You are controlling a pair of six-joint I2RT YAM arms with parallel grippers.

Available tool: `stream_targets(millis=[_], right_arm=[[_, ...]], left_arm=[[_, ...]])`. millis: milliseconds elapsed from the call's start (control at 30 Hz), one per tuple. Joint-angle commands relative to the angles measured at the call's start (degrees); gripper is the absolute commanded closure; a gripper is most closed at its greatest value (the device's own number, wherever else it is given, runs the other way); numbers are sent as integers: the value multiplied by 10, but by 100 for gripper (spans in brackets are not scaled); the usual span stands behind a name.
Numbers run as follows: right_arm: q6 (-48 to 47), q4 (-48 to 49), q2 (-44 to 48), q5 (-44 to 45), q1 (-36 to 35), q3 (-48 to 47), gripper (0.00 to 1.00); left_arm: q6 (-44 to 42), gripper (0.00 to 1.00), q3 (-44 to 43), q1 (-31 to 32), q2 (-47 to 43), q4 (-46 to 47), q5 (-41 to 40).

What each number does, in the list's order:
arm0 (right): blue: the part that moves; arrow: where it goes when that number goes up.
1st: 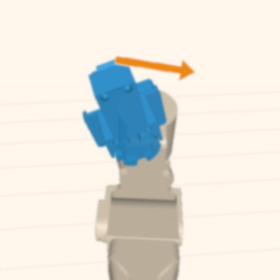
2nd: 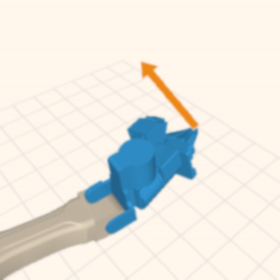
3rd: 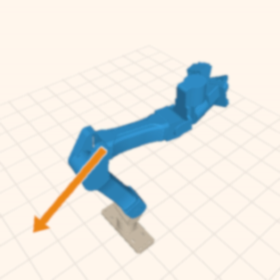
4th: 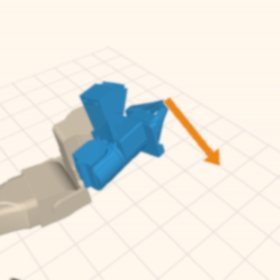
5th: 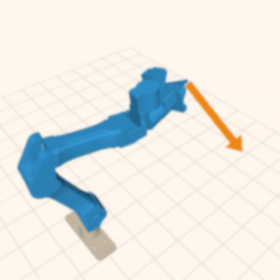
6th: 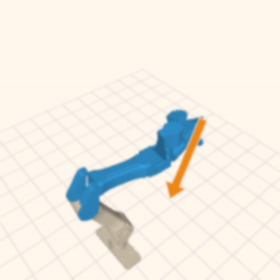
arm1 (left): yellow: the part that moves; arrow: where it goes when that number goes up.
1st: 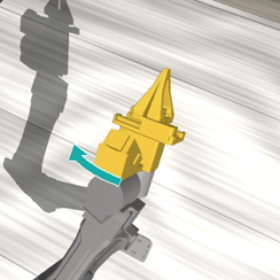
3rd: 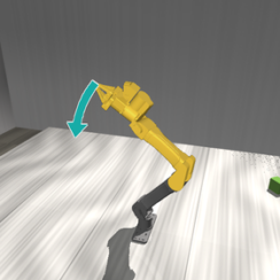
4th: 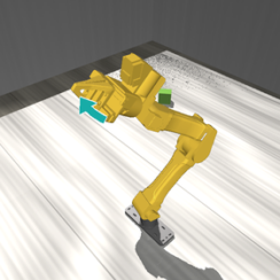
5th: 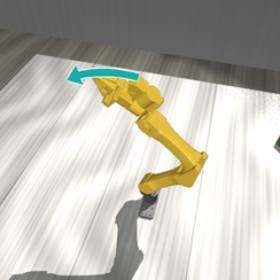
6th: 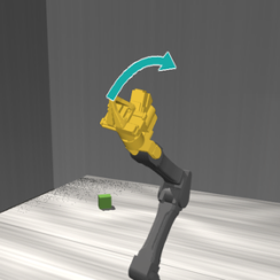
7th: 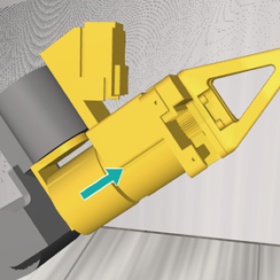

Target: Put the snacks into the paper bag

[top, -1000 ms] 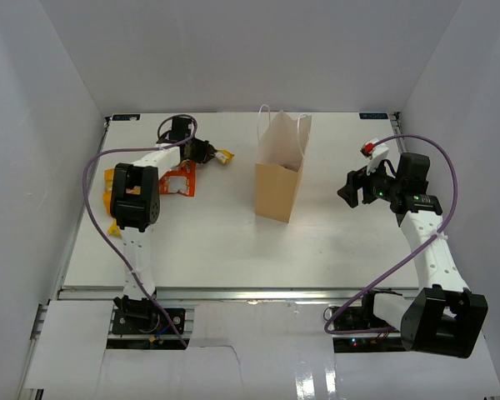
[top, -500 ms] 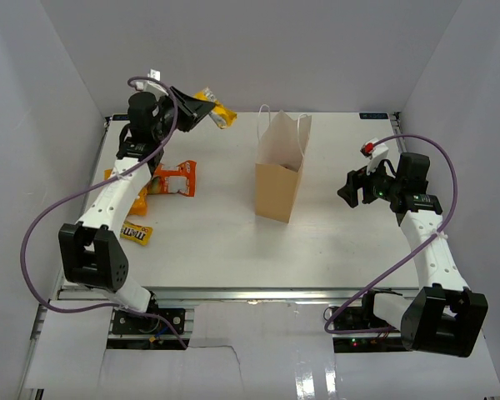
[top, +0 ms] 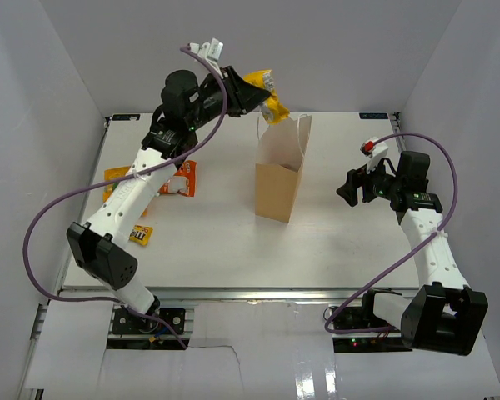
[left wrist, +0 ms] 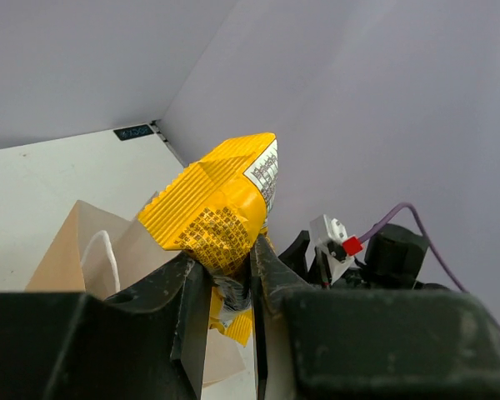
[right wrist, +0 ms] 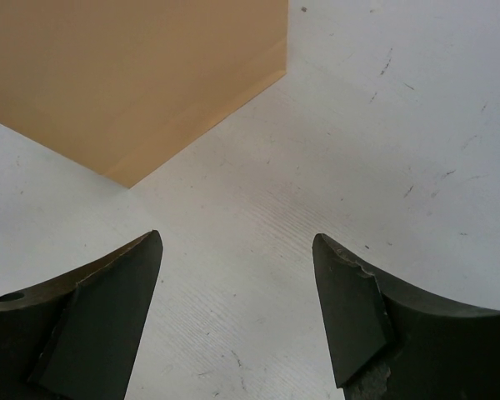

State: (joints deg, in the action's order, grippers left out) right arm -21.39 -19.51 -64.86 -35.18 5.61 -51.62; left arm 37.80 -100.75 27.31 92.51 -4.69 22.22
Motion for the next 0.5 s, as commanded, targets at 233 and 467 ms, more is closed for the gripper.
stream_targets(millis=[233, 467], right_arm=[[-5, 0, 20, -18, 3, -21, 21], [-29, -24, 24, -44, 3, -37, 22]], left_arm=[[-149, 80, -75, 76, 57, -123, -134], [-176, 61, -109, 109, 84, -153, -156]])
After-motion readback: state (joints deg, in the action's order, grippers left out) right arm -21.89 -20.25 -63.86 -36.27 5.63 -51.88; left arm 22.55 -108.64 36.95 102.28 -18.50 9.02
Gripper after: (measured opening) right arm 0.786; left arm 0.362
